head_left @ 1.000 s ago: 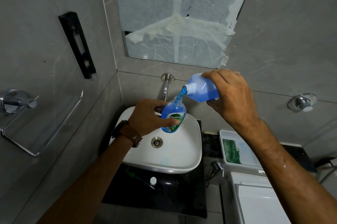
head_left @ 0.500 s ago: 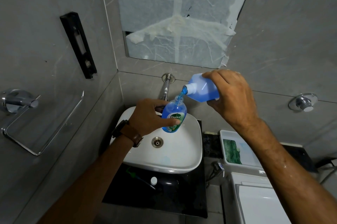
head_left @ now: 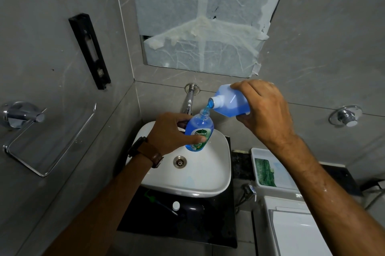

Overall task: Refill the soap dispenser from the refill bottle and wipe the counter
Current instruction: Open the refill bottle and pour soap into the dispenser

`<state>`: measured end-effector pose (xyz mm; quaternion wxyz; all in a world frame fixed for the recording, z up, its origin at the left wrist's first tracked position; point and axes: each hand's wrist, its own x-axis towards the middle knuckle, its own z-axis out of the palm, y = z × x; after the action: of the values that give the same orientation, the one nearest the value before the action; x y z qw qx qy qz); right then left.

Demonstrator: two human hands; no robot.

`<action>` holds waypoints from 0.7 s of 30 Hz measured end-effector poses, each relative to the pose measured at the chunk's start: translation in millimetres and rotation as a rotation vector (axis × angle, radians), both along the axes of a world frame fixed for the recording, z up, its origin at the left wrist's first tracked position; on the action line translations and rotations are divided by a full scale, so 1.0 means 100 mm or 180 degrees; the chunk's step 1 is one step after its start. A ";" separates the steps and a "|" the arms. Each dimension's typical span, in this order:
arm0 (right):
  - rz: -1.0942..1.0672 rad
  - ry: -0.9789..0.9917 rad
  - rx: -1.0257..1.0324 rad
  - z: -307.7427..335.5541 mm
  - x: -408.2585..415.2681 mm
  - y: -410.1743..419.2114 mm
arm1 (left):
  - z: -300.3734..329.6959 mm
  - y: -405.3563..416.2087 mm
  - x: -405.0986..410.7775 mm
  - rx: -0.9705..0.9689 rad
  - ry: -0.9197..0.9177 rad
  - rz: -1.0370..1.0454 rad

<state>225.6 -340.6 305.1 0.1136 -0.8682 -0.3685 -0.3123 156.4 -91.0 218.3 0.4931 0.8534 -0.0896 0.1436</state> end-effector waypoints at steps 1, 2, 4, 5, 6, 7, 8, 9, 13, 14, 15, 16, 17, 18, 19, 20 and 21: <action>0.0006 -0.0003 0.0006 0.00 0.00 0.00 | 0.00 0.00 0.00 -0.0015 0.0001 -0.0009; 0.0010 -0.0011 0.0013 -0.01 0.01 0.00 | 0.01 0.00 -0.01 -0.0029 -0.0003 -0.0022; 0.0025 -0.0034 0.0020 -0.01 0.01 0.00 | 0.01 0.00 -0.02 -0.0059 -0.0015 -0.0034; 0.0029 -0.0042 0.0023 -0.01 0.01 0.00 | 0.01 -0.01 -0.03 -0.0070 -0.0020 -0.0037; 0.0027 -0.0044 0.0020 -0.01 0.00 0.00 | 0.02 -0.01 -0.03 -0.0076 -0.0025 -0.0045; 0.0021 -0.0044 0.0014 -0.01 0.00 0.01 | 0.02 -0.01 -0.04 -0.0083 -0.0026 -0.0056; 0.0020 -0.0045 0.0007 -0.01 -0.01 0.01 | 0.03 -0.01 -0.04 -0.0090 -0.0025 -0.0064; 0.0025 -0.0044 0.0003 -0.01 -0.01 0.01 | 0.03 -0.02 -0.05 -0.0098 -0.0025 -0.0067; 0.0047 0.0003 0.0021 -0.01 -0.04 0.01 | 0.05 -0.02 -0.05 -0.0120 -0.0065 -0.0066; 0.0067 0.0008 0.0038 -0.01 -0.05 0.01 | 0.05 -0.01 -0.05 -0.0108 -0.0081 -0.0070; 0.0086 0.0018 0.0049 -0.02 -0.06 0.01 | 0.05 -0.01 -0.05 -0.0096 -0.0094 -0.0081; 0.0102 0.0041 0.0056 -0.03 -0.08 0.02 | 0.05 -0.01 -0.05 -0.0092 -0.0103 -0.0096; 0.0111 0.0075 0.0061 -0.04 -0.09 0.03 | 0.04 0.00 -0.05 -0.0093 -0.0106 -0.0111; 0.0111 0.0114 0.0060 -0.05 -0.10 0.03 | 0.04 0.00 -0.05 -0.0087 -0.0107 -0.0127; 0.0099 0.0152 0.0052 -0.06 -0.11 0.03 | 0.03 0.00 -0.05 -0.0075 -0.0107 -0.0140; 0.0087 0.0185 0.0044 -0.06 -0.12 0.03 | 0.02 0.00 -0.05 -0.0059 -0.0108 -0.0146; 0.0081 0.0222 0.0051 -0.07 -0.13 0.03 | 0.01 0.01 -0.05 -0.0050 -0.0113 -0.0144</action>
<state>213.1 -337.8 298.6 0.1374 -0.8729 -0.3728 -0.2833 151.4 -90.0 219.0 0.5012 0.8446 -0.1165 0.1481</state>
